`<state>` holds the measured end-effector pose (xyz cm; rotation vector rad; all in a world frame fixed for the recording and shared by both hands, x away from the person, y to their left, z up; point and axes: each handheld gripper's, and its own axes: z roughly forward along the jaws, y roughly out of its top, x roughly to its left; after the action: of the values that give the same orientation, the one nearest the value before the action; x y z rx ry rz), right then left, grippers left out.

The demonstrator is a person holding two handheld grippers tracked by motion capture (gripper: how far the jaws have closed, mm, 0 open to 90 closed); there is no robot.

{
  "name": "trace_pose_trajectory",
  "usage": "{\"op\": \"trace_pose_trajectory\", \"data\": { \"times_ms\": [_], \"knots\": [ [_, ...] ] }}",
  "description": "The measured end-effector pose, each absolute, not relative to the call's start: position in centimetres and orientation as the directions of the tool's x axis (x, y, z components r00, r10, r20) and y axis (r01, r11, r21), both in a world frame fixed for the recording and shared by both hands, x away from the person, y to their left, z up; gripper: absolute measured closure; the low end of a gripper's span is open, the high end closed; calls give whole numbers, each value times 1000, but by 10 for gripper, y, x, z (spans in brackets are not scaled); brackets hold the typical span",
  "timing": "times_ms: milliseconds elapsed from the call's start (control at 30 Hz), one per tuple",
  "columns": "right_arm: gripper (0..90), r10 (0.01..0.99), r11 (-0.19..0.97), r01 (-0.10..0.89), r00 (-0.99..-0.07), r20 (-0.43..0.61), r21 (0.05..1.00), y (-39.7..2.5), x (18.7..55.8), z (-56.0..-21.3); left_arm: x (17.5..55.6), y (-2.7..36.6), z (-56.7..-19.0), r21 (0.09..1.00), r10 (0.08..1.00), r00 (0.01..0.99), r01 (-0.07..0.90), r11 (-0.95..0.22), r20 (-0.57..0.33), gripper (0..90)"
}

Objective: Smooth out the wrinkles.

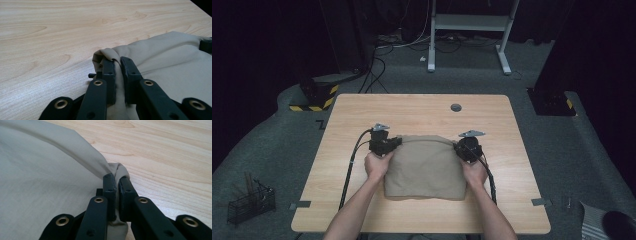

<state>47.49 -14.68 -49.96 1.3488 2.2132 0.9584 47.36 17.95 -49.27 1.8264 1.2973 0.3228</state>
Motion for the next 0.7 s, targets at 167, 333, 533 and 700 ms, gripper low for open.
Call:
{"op": "trace_pose_trajectory", "data": {
  "times_ms": [167, 333, 533, 700],
  "knots": [
    [859, 884, 319, 634, -467, 20, 705, -143, 474, -506, 470, 174, -494, 759, 875, 431, 638, -125, -219, 824],
    [858, 881, 328, 634, -472, 14, 700, -142, 475, -508, 471, 176, -495, 752, 870, 428, 650, -108, -244, 823],
    [816, 886, 304, 644, -462, 39, 702, -145, 476, -507, 471, 177, -494, 756, 871, 427, 647, -105, -244, 792],
    [796, 890, 295, 649, -454, 45, 702, -147, 475, -506, 471, 178, -494, 759, 869, 433, 642, -108, -242, 783]
  ]
}}
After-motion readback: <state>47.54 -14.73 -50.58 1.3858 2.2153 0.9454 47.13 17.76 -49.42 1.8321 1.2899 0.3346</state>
